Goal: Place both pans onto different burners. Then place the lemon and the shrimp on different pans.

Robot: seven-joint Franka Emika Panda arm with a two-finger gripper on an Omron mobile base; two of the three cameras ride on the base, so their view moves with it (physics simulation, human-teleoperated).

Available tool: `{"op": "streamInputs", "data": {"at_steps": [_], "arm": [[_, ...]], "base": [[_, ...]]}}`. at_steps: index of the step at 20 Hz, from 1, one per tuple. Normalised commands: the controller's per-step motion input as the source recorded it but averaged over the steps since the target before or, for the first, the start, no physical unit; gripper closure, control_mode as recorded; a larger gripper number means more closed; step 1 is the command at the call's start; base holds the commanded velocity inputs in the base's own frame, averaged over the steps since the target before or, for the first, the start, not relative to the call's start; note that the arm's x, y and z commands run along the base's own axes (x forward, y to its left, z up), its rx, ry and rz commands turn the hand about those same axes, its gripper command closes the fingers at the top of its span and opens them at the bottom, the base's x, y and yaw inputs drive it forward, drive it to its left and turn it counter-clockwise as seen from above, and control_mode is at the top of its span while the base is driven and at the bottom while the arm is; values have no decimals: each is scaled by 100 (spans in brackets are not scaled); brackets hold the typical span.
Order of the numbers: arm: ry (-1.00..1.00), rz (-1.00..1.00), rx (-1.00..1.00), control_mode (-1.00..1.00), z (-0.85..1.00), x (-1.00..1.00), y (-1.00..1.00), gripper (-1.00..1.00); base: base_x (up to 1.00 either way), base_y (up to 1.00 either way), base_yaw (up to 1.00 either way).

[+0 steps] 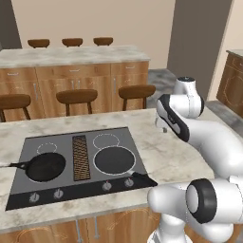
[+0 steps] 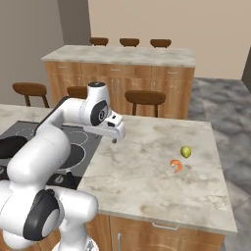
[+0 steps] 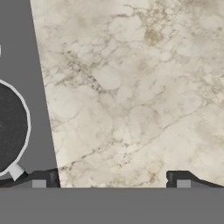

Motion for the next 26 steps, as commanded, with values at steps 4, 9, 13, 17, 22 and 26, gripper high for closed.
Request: {"op": "streamInputs", "data": {"at_steps": [4, 9, 13, 17, 22, 26], "arm": [[0, 0, 0, 100, 0, 0, 0, -100], [0, 0, 0, -100, 0, 13, -2, -100], [2, 0, 1, -100, -1, 52, -48, -100], [2, -2, 0, -100, 0, 60, -60, -100], [5, -9, 0, -100, 0, 40, -68, -100], [5, -4, 0, -100, 0, 0, -79, -100]], "base": [[23, 0, 0], [7, 0, 0], [0, 0, 0], [0, 0, 0], [0, 0, 0], [0, 0, 0]]}}
